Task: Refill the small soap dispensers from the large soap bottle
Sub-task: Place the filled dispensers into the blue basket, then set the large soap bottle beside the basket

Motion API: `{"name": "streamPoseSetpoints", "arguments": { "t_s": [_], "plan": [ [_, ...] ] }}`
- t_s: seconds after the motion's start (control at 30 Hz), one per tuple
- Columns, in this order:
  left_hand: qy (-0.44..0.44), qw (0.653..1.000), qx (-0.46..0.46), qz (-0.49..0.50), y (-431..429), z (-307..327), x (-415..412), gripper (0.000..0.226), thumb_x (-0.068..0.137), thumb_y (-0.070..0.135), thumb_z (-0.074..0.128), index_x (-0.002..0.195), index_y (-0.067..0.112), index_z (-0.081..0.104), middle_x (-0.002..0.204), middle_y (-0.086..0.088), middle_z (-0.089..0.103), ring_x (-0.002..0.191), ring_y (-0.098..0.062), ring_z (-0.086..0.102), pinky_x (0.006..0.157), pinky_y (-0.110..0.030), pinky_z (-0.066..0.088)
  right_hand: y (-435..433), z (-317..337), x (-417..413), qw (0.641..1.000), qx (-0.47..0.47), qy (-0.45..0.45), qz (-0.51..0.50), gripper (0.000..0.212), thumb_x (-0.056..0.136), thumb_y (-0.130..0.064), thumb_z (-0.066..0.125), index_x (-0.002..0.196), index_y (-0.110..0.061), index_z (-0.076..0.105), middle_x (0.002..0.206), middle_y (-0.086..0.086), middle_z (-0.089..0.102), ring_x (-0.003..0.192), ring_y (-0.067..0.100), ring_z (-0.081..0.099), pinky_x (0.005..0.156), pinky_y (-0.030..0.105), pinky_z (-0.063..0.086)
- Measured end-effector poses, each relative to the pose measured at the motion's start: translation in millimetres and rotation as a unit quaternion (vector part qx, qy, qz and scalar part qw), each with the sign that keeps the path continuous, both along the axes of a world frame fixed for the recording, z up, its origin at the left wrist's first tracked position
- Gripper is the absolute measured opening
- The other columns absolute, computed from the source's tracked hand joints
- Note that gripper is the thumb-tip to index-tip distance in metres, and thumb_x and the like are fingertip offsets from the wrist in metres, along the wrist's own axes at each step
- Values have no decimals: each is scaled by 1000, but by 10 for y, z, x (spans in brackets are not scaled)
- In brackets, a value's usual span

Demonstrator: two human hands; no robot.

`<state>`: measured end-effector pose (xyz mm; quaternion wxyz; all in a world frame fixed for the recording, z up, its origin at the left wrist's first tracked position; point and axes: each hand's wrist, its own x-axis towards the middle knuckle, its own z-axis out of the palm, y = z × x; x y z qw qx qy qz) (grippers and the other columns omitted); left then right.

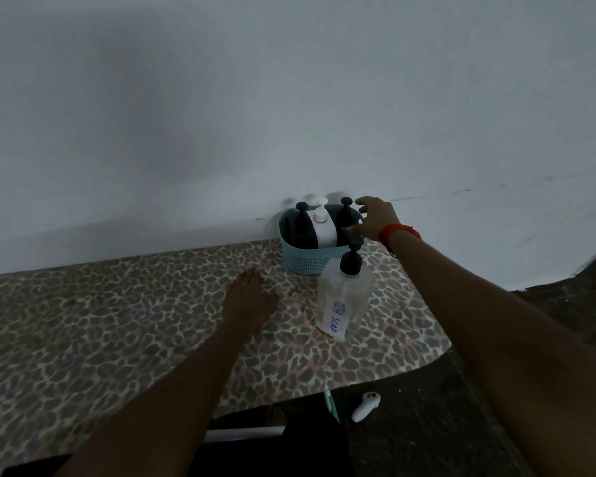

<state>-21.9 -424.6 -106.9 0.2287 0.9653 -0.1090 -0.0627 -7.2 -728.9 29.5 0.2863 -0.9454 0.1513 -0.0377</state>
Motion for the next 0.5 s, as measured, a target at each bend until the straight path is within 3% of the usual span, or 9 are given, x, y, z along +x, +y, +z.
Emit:
{"name": "streamPoseSetpoints", "arguments": {
  "t_s": [0.13, 0.2, 0.27, 0.4, 0.5],
  "plan": [
    [62, 990, -127, 14, -14, 250, -96, 68, 94, 21, 60, 154, 13, 28, 157, -9, 34, 142, -26, 37, 114, -45, 36, -86, 83, -413, 997, -26, -71, -18, 56, 79, -23, 83, 128, -8, 61, 126, 11, 64, 114, 26, 61, 99, 33, 45],
    [61, 988, -139, -16, -47, 359, -197, 65, 92, 13, 63, 151, 14, 34, 156, -9, 36, 140, -26, 39, 115, -43, 35, -123, 53, -692, 997, -33, -64, -27, 50, 81, -14, 80, 127, -9, 63, 125, 11, 65, 112, 23, 61, 94, 28, 46],
    [59, 986, -144, -58, -104, 457, -306, 68, 88, 9, 69, 149, 11, 39, 155, -10, 38, 140, -25, 39, 116, -38, 33, -124, -14, -979, 1000, -12, 9, -17, 53, 80, -6, 79, 130, -11, 61, 127, 11, 64, 108, 22, 62, 86, 24, 50],
    [90, 975, -154, -130, -231, 636, -524, 80, 77, 3, 77, 148, 10, 41, 151, -11, 44, 136, -25, 45, 110, -41, 41, 45, -198, -1506, 972, 25, 206, 106, 74, 78, -18, 83, 144, -19, 48, 135, 4, 60, 123, 22, 57, 104, 37, 45],
    [90, 966, -168, -172, -327, 705, -663, 84, 74, -3, 77, 148, 9, 40, 151, -10, 45, 137, -25, 44, 110, -45, 42, 219, -357, -1722, 975, 95, 169, 113, 76, 78, -20, 84, 145, -21, 48, 137, 4, 58, 125, 23, 55, 98, 37, 49]
  ]
}}
